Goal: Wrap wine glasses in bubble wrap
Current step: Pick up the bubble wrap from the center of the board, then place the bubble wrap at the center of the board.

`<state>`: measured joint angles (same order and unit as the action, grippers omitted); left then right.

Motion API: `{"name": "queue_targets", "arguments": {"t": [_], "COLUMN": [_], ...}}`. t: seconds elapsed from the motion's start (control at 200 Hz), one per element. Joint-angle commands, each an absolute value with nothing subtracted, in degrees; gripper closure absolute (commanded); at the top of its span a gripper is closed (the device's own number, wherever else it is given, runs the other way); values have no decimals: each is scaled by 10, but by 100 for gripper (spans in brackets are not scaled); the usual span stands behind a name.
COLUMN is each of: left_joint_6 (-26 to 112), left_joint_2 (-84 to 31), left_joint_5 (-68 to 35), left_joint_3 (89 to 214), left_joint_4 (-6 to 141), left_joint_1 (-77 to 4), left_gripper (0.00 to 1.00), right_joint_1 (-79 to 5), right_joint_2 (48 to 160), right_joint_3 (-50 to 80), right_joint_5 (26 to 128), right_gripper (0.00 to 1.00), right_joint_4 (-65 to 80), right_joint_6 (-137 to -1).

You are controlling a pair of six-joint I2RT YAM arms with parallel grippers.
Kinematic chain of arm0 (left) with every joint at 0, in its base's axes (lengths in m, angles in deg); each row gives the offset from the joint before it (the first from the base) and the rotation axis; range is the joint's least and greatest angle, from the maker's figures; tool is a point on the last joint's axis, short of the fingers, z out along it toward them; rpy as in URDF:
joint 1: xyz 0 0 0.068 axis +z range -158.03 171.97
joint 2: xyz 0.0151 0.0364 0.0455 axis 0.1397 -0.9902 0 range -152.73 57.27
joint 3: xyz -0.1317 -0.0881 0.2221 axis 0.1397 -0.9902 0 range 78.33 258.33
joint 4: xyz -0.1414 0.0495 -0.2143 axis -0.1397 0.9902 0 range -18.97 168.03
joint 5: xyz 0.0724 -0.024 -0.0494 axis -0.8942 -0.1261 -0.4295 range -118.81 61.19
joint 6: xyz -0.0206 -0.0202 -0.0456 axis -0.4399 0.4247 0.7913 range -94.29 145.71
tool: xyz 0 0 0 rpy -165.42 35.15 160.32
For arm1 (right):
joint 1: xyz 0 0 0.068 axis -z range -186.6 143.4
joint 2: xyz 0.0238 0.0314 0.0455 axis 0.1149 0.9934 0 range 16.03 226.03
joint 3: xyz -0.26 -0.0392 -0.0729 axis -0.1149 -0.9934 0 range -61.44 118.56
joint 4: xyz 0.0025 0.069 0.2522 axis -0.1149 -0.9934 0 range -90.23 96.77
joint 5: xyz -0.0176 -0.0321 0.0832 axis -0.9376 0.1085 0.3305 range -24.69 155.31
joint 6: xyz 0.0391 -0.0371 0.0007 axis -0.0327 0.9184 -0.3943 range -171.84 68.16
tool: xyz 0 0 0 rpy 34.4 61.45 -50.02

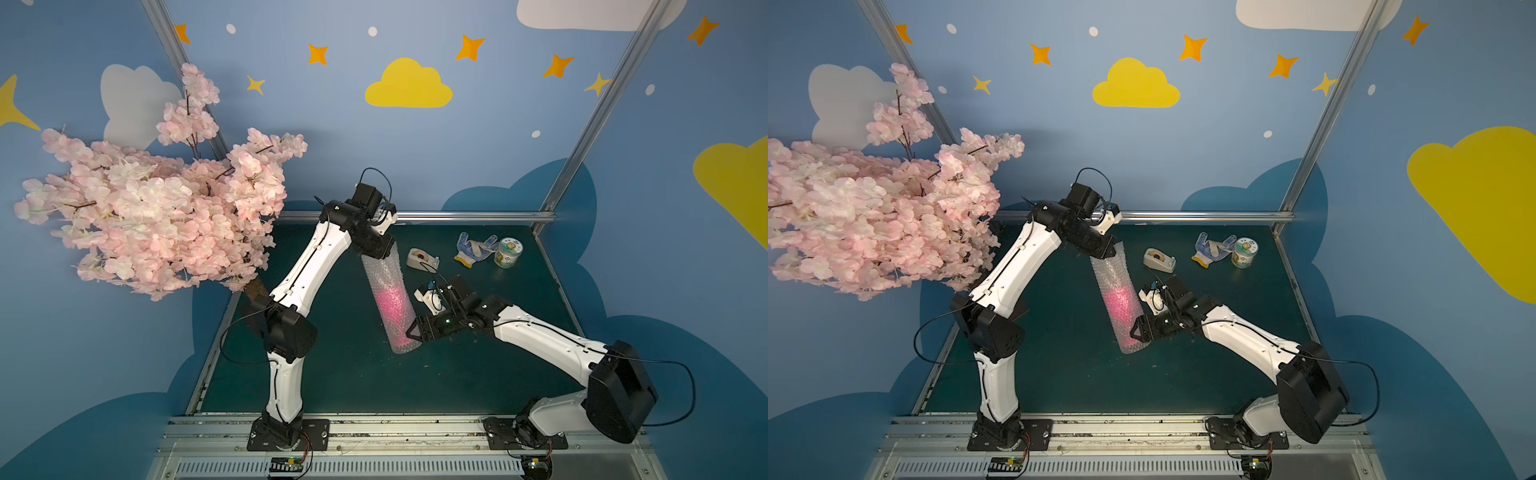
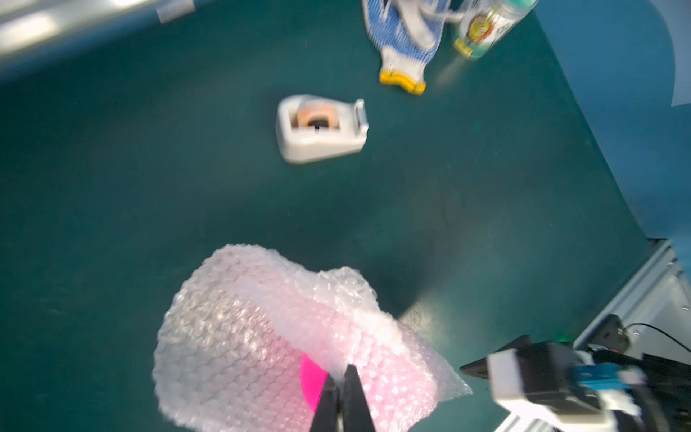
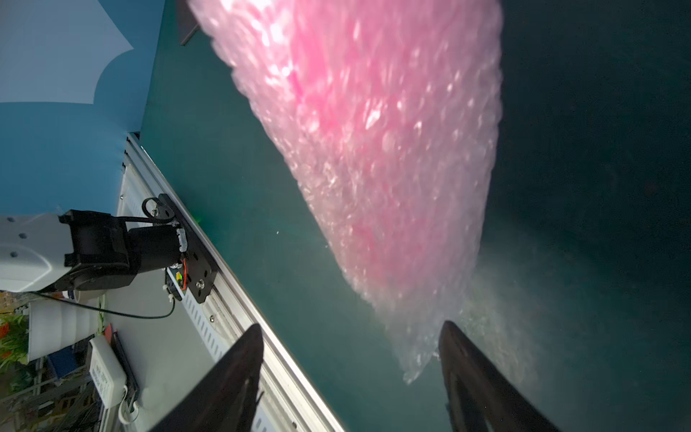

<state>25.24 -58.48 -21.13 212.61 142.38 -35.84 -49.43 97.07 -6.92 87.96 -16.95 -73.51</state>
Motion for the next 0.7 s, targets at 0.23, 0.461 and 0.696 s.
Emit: {"name": "queue_targets", "arguments": {"t": [0.23,0.461,0.696], "left_joint_6": [264,322,336], "left_joint_2": [-609,-540,-465], "left_joint_5": [-468,-515,-524], "left_joint_3": [2186,2036,1937], "left_joint_4": [1556,1500,1428], "left_joint_1": [-496,-501,-483], "left_gripper": [98,98,95], "right_joint_1": [-473,-462,-461], "right_joint_2": [1026,998,998], "right_joint_3": [-95,-100,-98], "right_joint_5": [833,839,841], "right_gripper": [27,27,27], "right_joint_4": [22,5,-8], "right_joint_6": [-711,-698,-700]}}
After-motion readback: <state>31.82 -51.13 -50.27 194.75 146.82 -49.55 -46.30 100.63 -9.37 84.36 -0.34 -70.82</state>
